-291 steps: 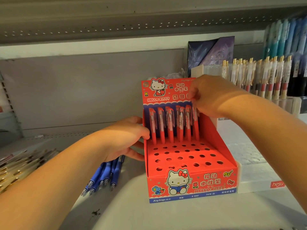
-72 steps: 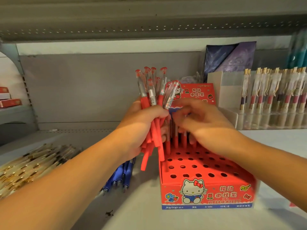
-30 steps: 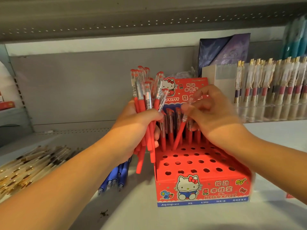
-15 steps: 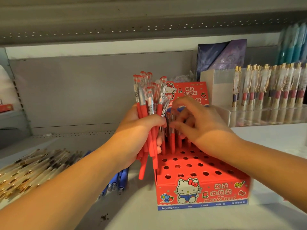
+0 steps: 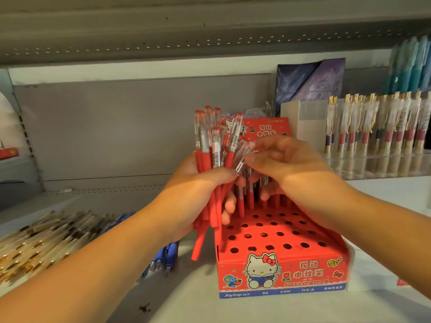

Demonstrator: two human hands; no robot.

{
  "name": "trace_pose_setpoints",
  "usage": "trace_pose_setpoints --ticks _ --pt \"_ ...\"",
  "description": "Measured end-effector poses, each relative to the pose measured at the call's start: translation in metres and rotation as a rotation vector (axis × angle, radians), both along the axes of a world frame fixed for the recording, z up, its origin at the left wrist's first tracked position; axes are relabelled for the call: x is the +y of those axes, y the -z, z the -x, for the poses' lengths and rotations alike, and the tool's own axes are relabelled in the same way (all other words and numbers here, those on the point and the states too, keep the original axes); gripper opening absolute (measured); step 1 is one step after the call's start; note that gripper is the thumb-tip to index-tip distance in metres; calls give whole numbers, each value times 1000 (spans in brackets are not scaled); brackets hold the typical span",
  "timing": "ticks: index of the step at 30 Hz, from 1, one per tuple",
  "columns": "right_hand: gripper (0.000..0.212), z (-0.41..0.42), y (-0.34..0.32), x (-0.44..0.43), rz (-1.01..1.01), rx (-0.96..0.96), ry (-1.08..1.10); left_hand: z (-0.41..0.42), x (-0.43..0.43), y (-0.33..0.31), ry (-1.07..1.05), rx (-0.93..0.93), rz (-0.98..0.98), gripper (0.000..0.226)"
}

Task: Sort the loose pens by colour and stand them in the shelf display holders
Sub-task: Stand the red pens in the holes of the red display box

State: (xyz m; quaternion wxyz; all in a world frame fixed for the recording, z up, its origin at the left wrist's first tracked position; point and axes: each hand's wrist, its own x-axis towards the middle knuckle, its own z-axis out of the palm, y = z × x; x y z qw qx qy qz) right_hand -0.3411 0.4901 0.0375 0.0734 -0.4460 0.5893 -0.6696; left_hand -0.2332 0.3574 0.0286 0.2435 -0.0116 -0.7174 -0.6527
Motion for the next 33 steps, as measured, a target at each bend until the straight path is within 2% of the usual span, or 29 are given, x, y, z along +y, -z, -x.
trace_pose_setpoints --ticks 5,11,16,20,23,27,33 --pt "25 3 1 4 33 -125 -71 -2 1 -2 -20 -43 60 11" --pt "22 3 0 6 90 -96 -51 0 -2 0 -69 -56 5 19" --pt "8 3 -7 6 244 -206 -54 0 -10 -4 -107 -52 -3 6" --pt "16 10 -13 9 388 -253 -26 1 -12 -6 -172 10 -22 6" --pt "17 19 -18 10 370 -133 101 2 -12 -6 -211 26 -24 3" --pt "22 26 -12 7 223 97 277 1 -11 -3 -201 23 32 18" --pt "37 23 1 5 155 300 271 -1 -5 -4 -163 6 49 20"
